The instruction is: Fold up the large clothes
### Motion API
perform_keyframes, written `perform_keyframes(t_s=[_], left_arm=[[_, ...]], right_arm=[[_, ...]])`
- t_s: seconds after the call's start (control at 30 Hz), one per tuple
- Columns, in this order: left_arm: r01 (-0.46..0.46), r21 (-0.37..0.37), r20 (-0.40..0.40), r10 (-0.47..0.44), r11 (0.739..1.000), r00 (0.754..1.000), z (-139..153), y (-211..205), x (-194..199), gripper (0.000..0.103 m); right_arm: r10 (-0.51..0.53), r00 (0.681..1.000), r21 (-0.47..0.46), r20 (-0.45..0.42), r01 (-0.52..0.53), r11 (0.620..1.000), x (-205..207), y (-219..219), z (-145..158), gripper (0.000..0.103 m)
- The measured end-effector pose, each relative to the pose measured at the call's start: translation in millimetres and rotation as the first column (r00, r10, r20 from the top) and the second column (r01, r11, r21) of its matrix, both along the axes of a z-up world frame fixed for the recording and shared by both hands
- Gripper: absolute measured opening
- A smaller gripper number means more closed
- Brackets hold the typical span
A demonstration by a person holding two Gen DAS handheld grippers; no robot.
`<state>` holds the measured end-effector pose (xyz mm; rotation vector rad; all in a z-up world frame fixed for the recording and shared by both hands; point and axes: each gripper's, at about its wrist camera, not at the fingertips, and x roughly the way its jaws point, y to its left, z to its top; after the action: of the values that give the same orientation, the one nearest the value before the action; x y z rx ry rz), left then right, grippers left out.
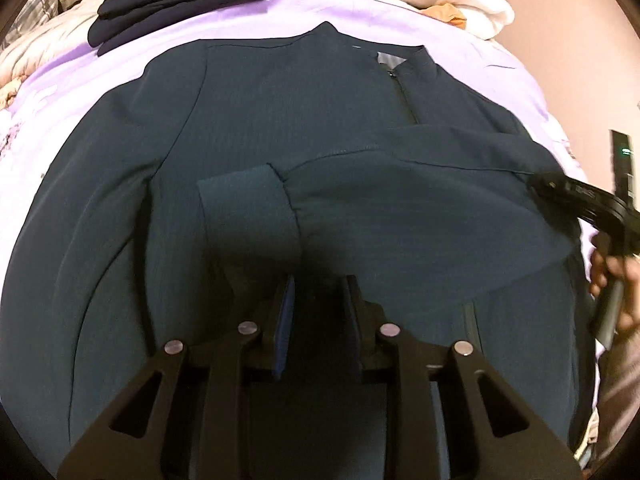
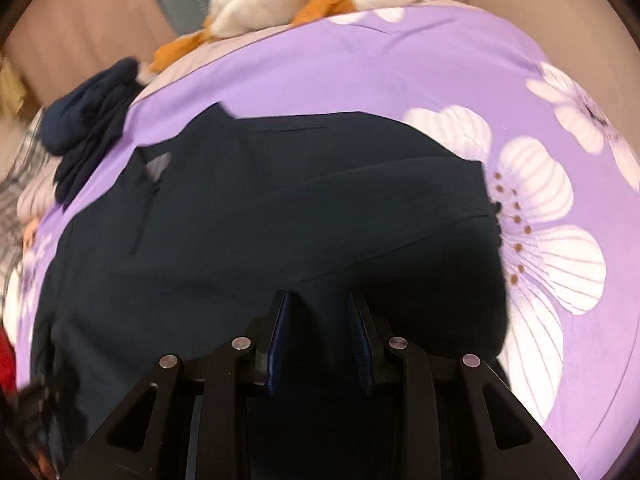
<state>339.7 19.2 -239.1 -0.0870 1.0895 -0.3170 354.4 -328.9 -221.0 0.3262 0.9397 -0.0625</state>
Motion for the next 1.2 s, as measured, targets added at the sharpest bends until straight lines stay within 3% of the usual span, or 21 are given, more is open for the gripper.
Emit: perform_keyframes(t_s=[0.17,0.3,0.43,0.47,0.57,0.63,0.7,0.77,0.83,0.93,1.03,1.1,1.2], left_arm=[[-0.038,-0.082,-0.037,0.035,0.996,0.999,-2,11,4,0.027],[-0.034,-0.057,-0.023,0.033,0.998,0.999,-1,4,2,0.027],[-0.048,-0.038,-0.01,0.048,0.998,0.999,-1,2,5,0.03],[-0.059,-0.031,-0.009,0.058,0.998,0.998,0,1,5,0.031],[-0.102,-0.034,-0.02,0.101,0.994,0.995,9,4,1,0.041],[-0.112,-0.057,-0.003,0.112,0.992,0.994,24,11,-12,0.051],[-0.123,-0.074,0.039,0.126,0.99,0.991,45,27,-36,0.069],[-0.146,-0.103,0.076,0.154,0.984,0.985,62,50,-61,0.074],[-0.19,-0.151,0.09,0.205,0.97,0.975,75,80,-91,0.077],[-0.29,-0.23,0.099,0.318,0.929,0.943,89,135,-142,0.082],[-0.404,-0.256,0.115,0.443,0.878,0.889,96,190,-199,0.085],[-0.505,-0.265,0.128,0.55,0.821,0.826,96,227,-242,0.093],[-0.607,-0.313,0.098,0.661,0.73,0.744,85,266,-291,0.096]], right_arm=[[-0.058,0.998,-0.04,0.01,0.059,0.997,-10,3,13,0.031],[0.127,0.988,-0.034,0.085,-0.124,0.992,-39,41,27,0.032],[0.192,0.981,-0.128,-0.034,-0.195,0.973,-38,61,-2,0.032],[0.199,0.98,-0.144,-0.029,-0.201,0.969,-37,62,-7,0.036],[0.164,0.986,-0.122,-0.027,-0.166,0.978,-35,61,-3,0.041],[0.14,0.99,-0.048,-0.034,-0.141,0.989,-41,61,8,0.041],[0.154,0.988,-0.004,0.014,-0.154,0.988,-58,65,23,0.042],[0.175,0.982,-0.009,0.074,-0.175,0.985,-89,72,45,0.051],[0.198,0.973,-0.002,0.114,-0.2,0.98,-111,79,58,0.054],[0.231,0.961,0.027,0.151,-0.238,0.971,-157,84,68,0.054],[0.246,0.951,0.067,0.186,-0.262,0.963,-201,89,72,0.057],[0.241,0.949,0.104,0.201,-0.266,0.958,-217,89,69,0.059],[0.251,0.945,0.153,0.211,-0.286,0.946,-220,99,62,0.06]])
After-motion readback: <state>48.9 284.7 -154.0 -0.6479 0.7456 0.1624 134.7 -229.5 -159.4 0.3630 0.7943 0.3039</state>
